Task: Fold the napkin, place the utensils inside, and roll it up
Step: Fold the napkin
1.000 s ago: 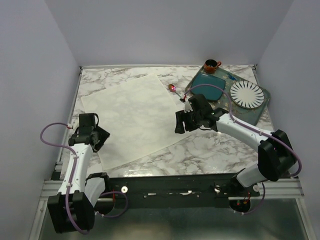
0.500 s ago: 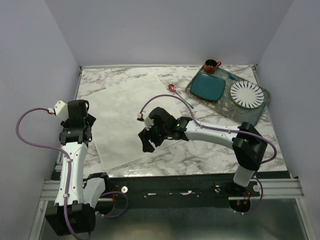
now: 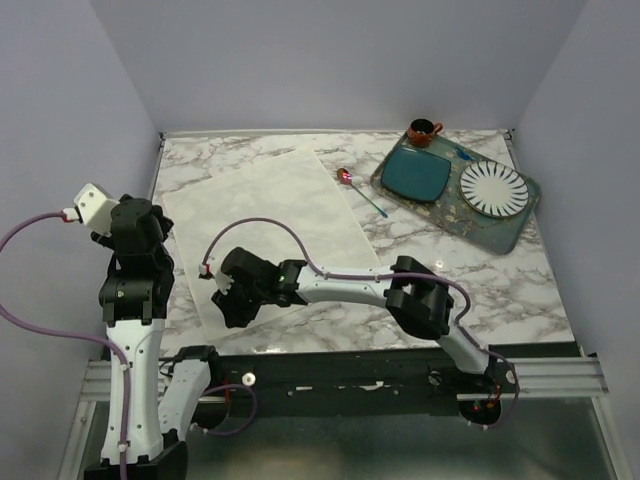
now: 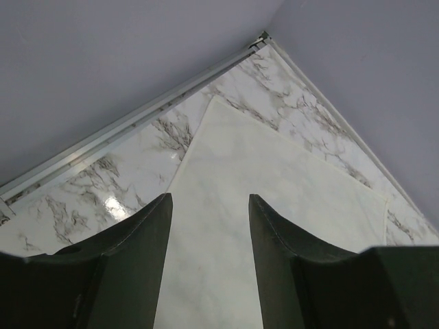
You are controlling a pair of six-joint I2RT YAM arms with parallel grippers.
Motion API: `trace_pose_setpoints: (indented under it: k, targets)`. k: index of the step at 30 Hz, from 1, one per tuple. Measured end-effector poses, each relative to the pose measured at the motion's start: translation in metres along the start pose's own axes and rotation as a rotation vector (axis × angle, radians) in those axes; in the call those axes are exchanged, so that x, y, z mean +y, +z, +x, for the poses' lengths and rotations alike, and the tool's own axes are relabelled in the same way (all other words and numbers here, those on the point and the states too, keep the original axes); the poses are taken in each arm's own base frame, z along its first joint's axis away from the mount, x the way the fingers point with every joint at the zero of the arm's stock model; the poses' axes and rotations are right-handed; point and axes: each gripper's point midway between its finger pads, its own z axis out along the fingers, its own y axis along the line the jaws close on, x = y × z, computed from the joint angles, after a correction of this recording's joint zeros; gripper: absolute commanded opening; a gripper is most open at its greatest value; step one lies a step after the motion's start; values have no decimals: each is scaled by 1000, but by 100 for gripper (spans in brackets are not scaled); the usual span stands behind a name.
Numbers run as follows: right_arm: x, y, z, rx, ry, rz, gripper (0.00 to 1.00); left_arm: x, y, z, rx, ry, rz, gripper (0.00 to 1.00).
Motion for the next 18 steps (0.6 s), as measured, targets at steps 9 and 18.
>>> trace_pose_setpoints:
  k: [9, 18]
  targets:
    - [-8, 24, 4, 47, -49, 92, 33, -2, 12, 18, 56, 71, -8, 58]
    - [-20, 42, 21, 89, -5, 127, 22, 19, 33, 98, 260, 129, -50, 58]
